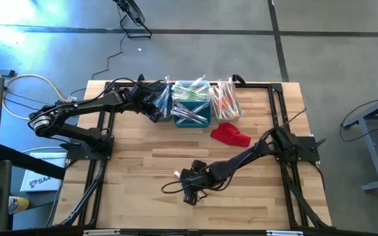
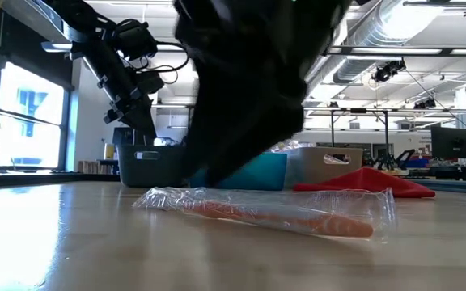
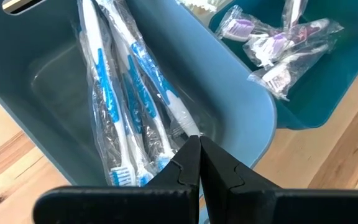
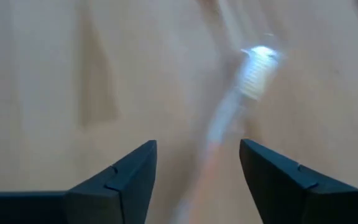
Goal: Pick & Place Toothbrushes
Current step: Put the orange toothbrush into the white bin
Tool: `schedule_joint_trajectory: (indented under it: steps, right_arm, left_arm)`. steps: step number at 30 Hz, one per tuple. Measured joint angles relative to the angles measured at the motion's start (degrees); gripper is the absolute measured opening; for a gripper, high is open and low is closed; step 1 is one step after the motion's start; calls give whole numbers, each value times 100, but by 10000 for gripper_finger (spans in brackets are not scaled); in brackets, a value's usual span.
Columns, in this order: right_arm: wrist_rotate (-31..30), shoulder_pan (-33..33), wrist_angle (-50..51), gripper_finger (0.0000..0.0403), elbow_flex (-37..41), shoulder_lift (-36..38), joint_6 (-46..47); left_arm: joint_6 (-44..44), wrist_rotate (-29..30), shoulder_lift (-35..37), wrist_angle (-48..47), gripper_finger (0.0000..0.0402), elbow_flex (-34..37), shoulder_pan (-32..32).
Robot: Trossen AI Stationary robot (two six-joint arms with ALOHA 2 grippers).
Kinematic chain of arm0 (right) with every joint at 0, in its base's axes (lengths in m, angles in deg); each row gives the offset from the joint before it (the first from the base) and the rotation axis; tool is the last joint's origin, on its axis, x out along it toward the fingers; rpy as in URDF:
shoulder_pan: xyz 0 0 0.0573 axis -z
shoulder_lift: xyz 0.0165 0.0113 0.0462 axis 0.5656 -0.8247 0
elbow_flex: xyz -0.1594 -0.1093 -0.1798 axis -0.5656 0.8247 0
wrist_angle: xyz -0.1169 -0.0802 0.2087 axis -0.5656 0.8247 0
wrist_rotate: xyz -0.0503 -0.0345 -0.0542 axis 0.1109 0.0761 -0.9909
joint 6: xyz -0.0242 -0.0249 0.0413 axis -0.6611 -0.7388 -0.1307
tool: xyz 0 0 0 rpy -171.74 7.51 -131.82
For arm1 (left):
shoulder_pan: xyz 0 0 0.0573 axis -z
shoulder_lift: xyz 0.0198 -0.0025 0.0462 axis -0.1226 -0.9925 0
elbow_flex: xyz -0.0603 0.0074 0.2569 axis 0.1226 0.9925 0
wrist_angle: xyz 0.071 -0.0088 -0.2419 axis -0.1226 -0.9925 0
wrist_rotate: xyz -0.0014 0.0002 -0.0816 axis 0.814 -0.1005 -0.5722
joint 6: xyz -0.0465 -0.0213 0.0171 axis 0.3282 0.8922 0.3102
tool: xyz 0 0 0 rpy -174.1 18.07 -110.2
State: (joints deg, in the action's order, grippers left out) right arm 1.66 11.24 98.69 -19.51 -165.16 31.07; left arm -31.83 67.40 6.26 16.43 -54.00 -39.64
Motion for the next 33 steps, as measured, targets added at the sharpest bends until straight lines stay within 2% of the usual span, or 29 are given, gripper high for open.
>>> schedule_joint_trajectory:
  steps: [12,17,22,30,33]
  right_arm:
    - [-83,-20,-17,225,-20,-425,343]
    - [-164,-24,-37,208,-13,-433,430]
    - [-233,-22,-8,153,-6,-442,491]
    - [-294,-37,15,31,-1,-450,462]
    - [-215,-35,3,15,-1,-424,432]
  left_arm:
    - [-10,3,2,-2,0,4,-1]
    - [-30,-1,3,17,0,4,-2]
    - [-44,0,2,4,0,4,0]
    - [-44,0,2,4,0,4,-2]
    - [-44,0,2,0,0,4,-2]
